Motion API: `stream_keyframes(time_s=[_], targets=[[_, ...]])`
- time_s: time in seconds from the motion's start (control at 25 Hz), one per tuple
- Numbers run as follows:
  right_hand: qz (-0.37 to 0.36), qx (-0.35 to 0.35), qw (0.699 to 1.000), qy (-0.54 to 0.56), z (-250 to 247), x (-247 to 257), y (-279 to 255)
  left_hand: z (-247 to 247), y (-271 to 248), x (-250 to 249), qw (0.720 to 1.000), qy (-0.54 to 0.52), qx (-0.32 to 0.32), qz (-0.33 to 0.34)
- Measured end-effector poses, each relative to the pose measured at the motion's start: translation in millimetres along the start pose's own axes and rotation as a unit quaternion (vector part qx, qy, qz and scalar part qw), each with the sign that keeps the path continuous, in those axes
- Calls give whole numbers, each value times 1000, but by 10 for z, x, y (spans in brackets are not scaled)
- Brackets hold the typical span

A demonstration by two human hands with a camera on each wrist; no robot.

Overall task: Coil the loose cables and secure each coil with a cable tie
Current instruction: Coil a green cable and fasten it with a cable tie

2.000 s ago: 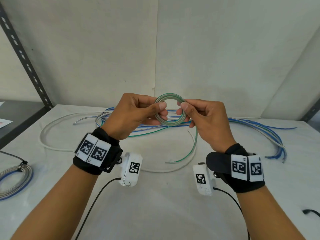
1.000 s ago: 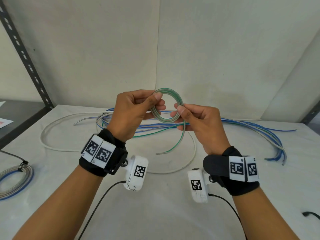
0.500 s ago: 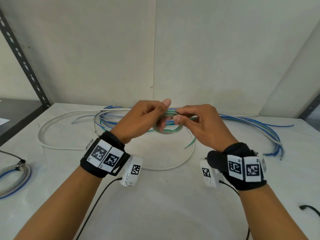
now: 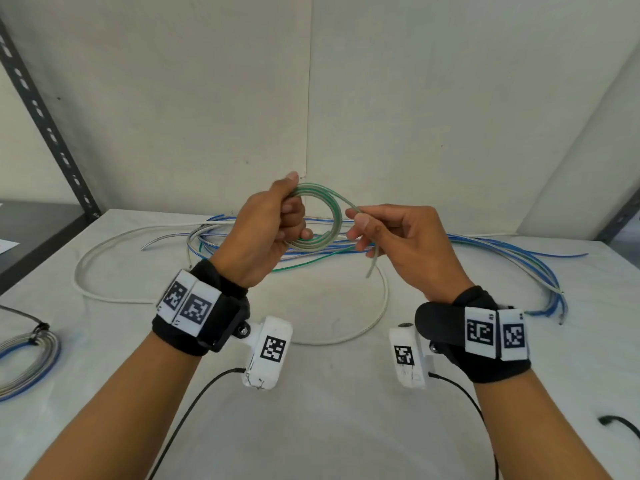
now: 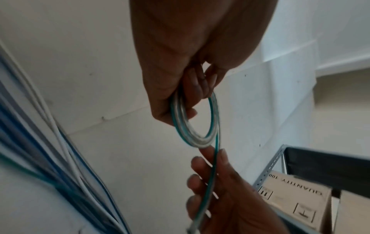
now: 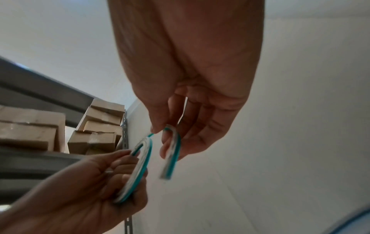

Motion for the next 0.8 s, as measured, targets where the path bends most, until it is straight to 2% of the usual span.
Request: stream_keyframes(time_s=[0.12, 0.28, 0.4, 0.52, 0.68, 0.8], targets=[[29, 6, 999, 42, 156, -19, -65, -7, -1, 3, 997, -77, -2, -18], [38, -48, 995, 73, 272, -79, -138, 55, -37, 108, 988, -148, -23, -40], [47, -74, 993, 76, 261, -99, -140, 82, -44, 166, 986, -159, -29, -44], [47, -65, 993, 82, 204, -88, -102, 101, -54, 175, 989, -137, -9, -48], [9, -65, 997, 39, 70, -11, -35, 149, -107, 159, 992, -110, 23, -53], [-47, -28, 997, -48, -87, 66, 4, 159, -104, 177, 998, 22, 51, -7]])
Point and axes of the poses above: each hand's wrist, its own y-axis towards the middle knuckle, its own z-axis out of the palm, x = y × z, the point moved 5 cm from there along y, towards the middle knuckle, and after that the axes turned 14 degrees about -x, right-handed, at the moved point
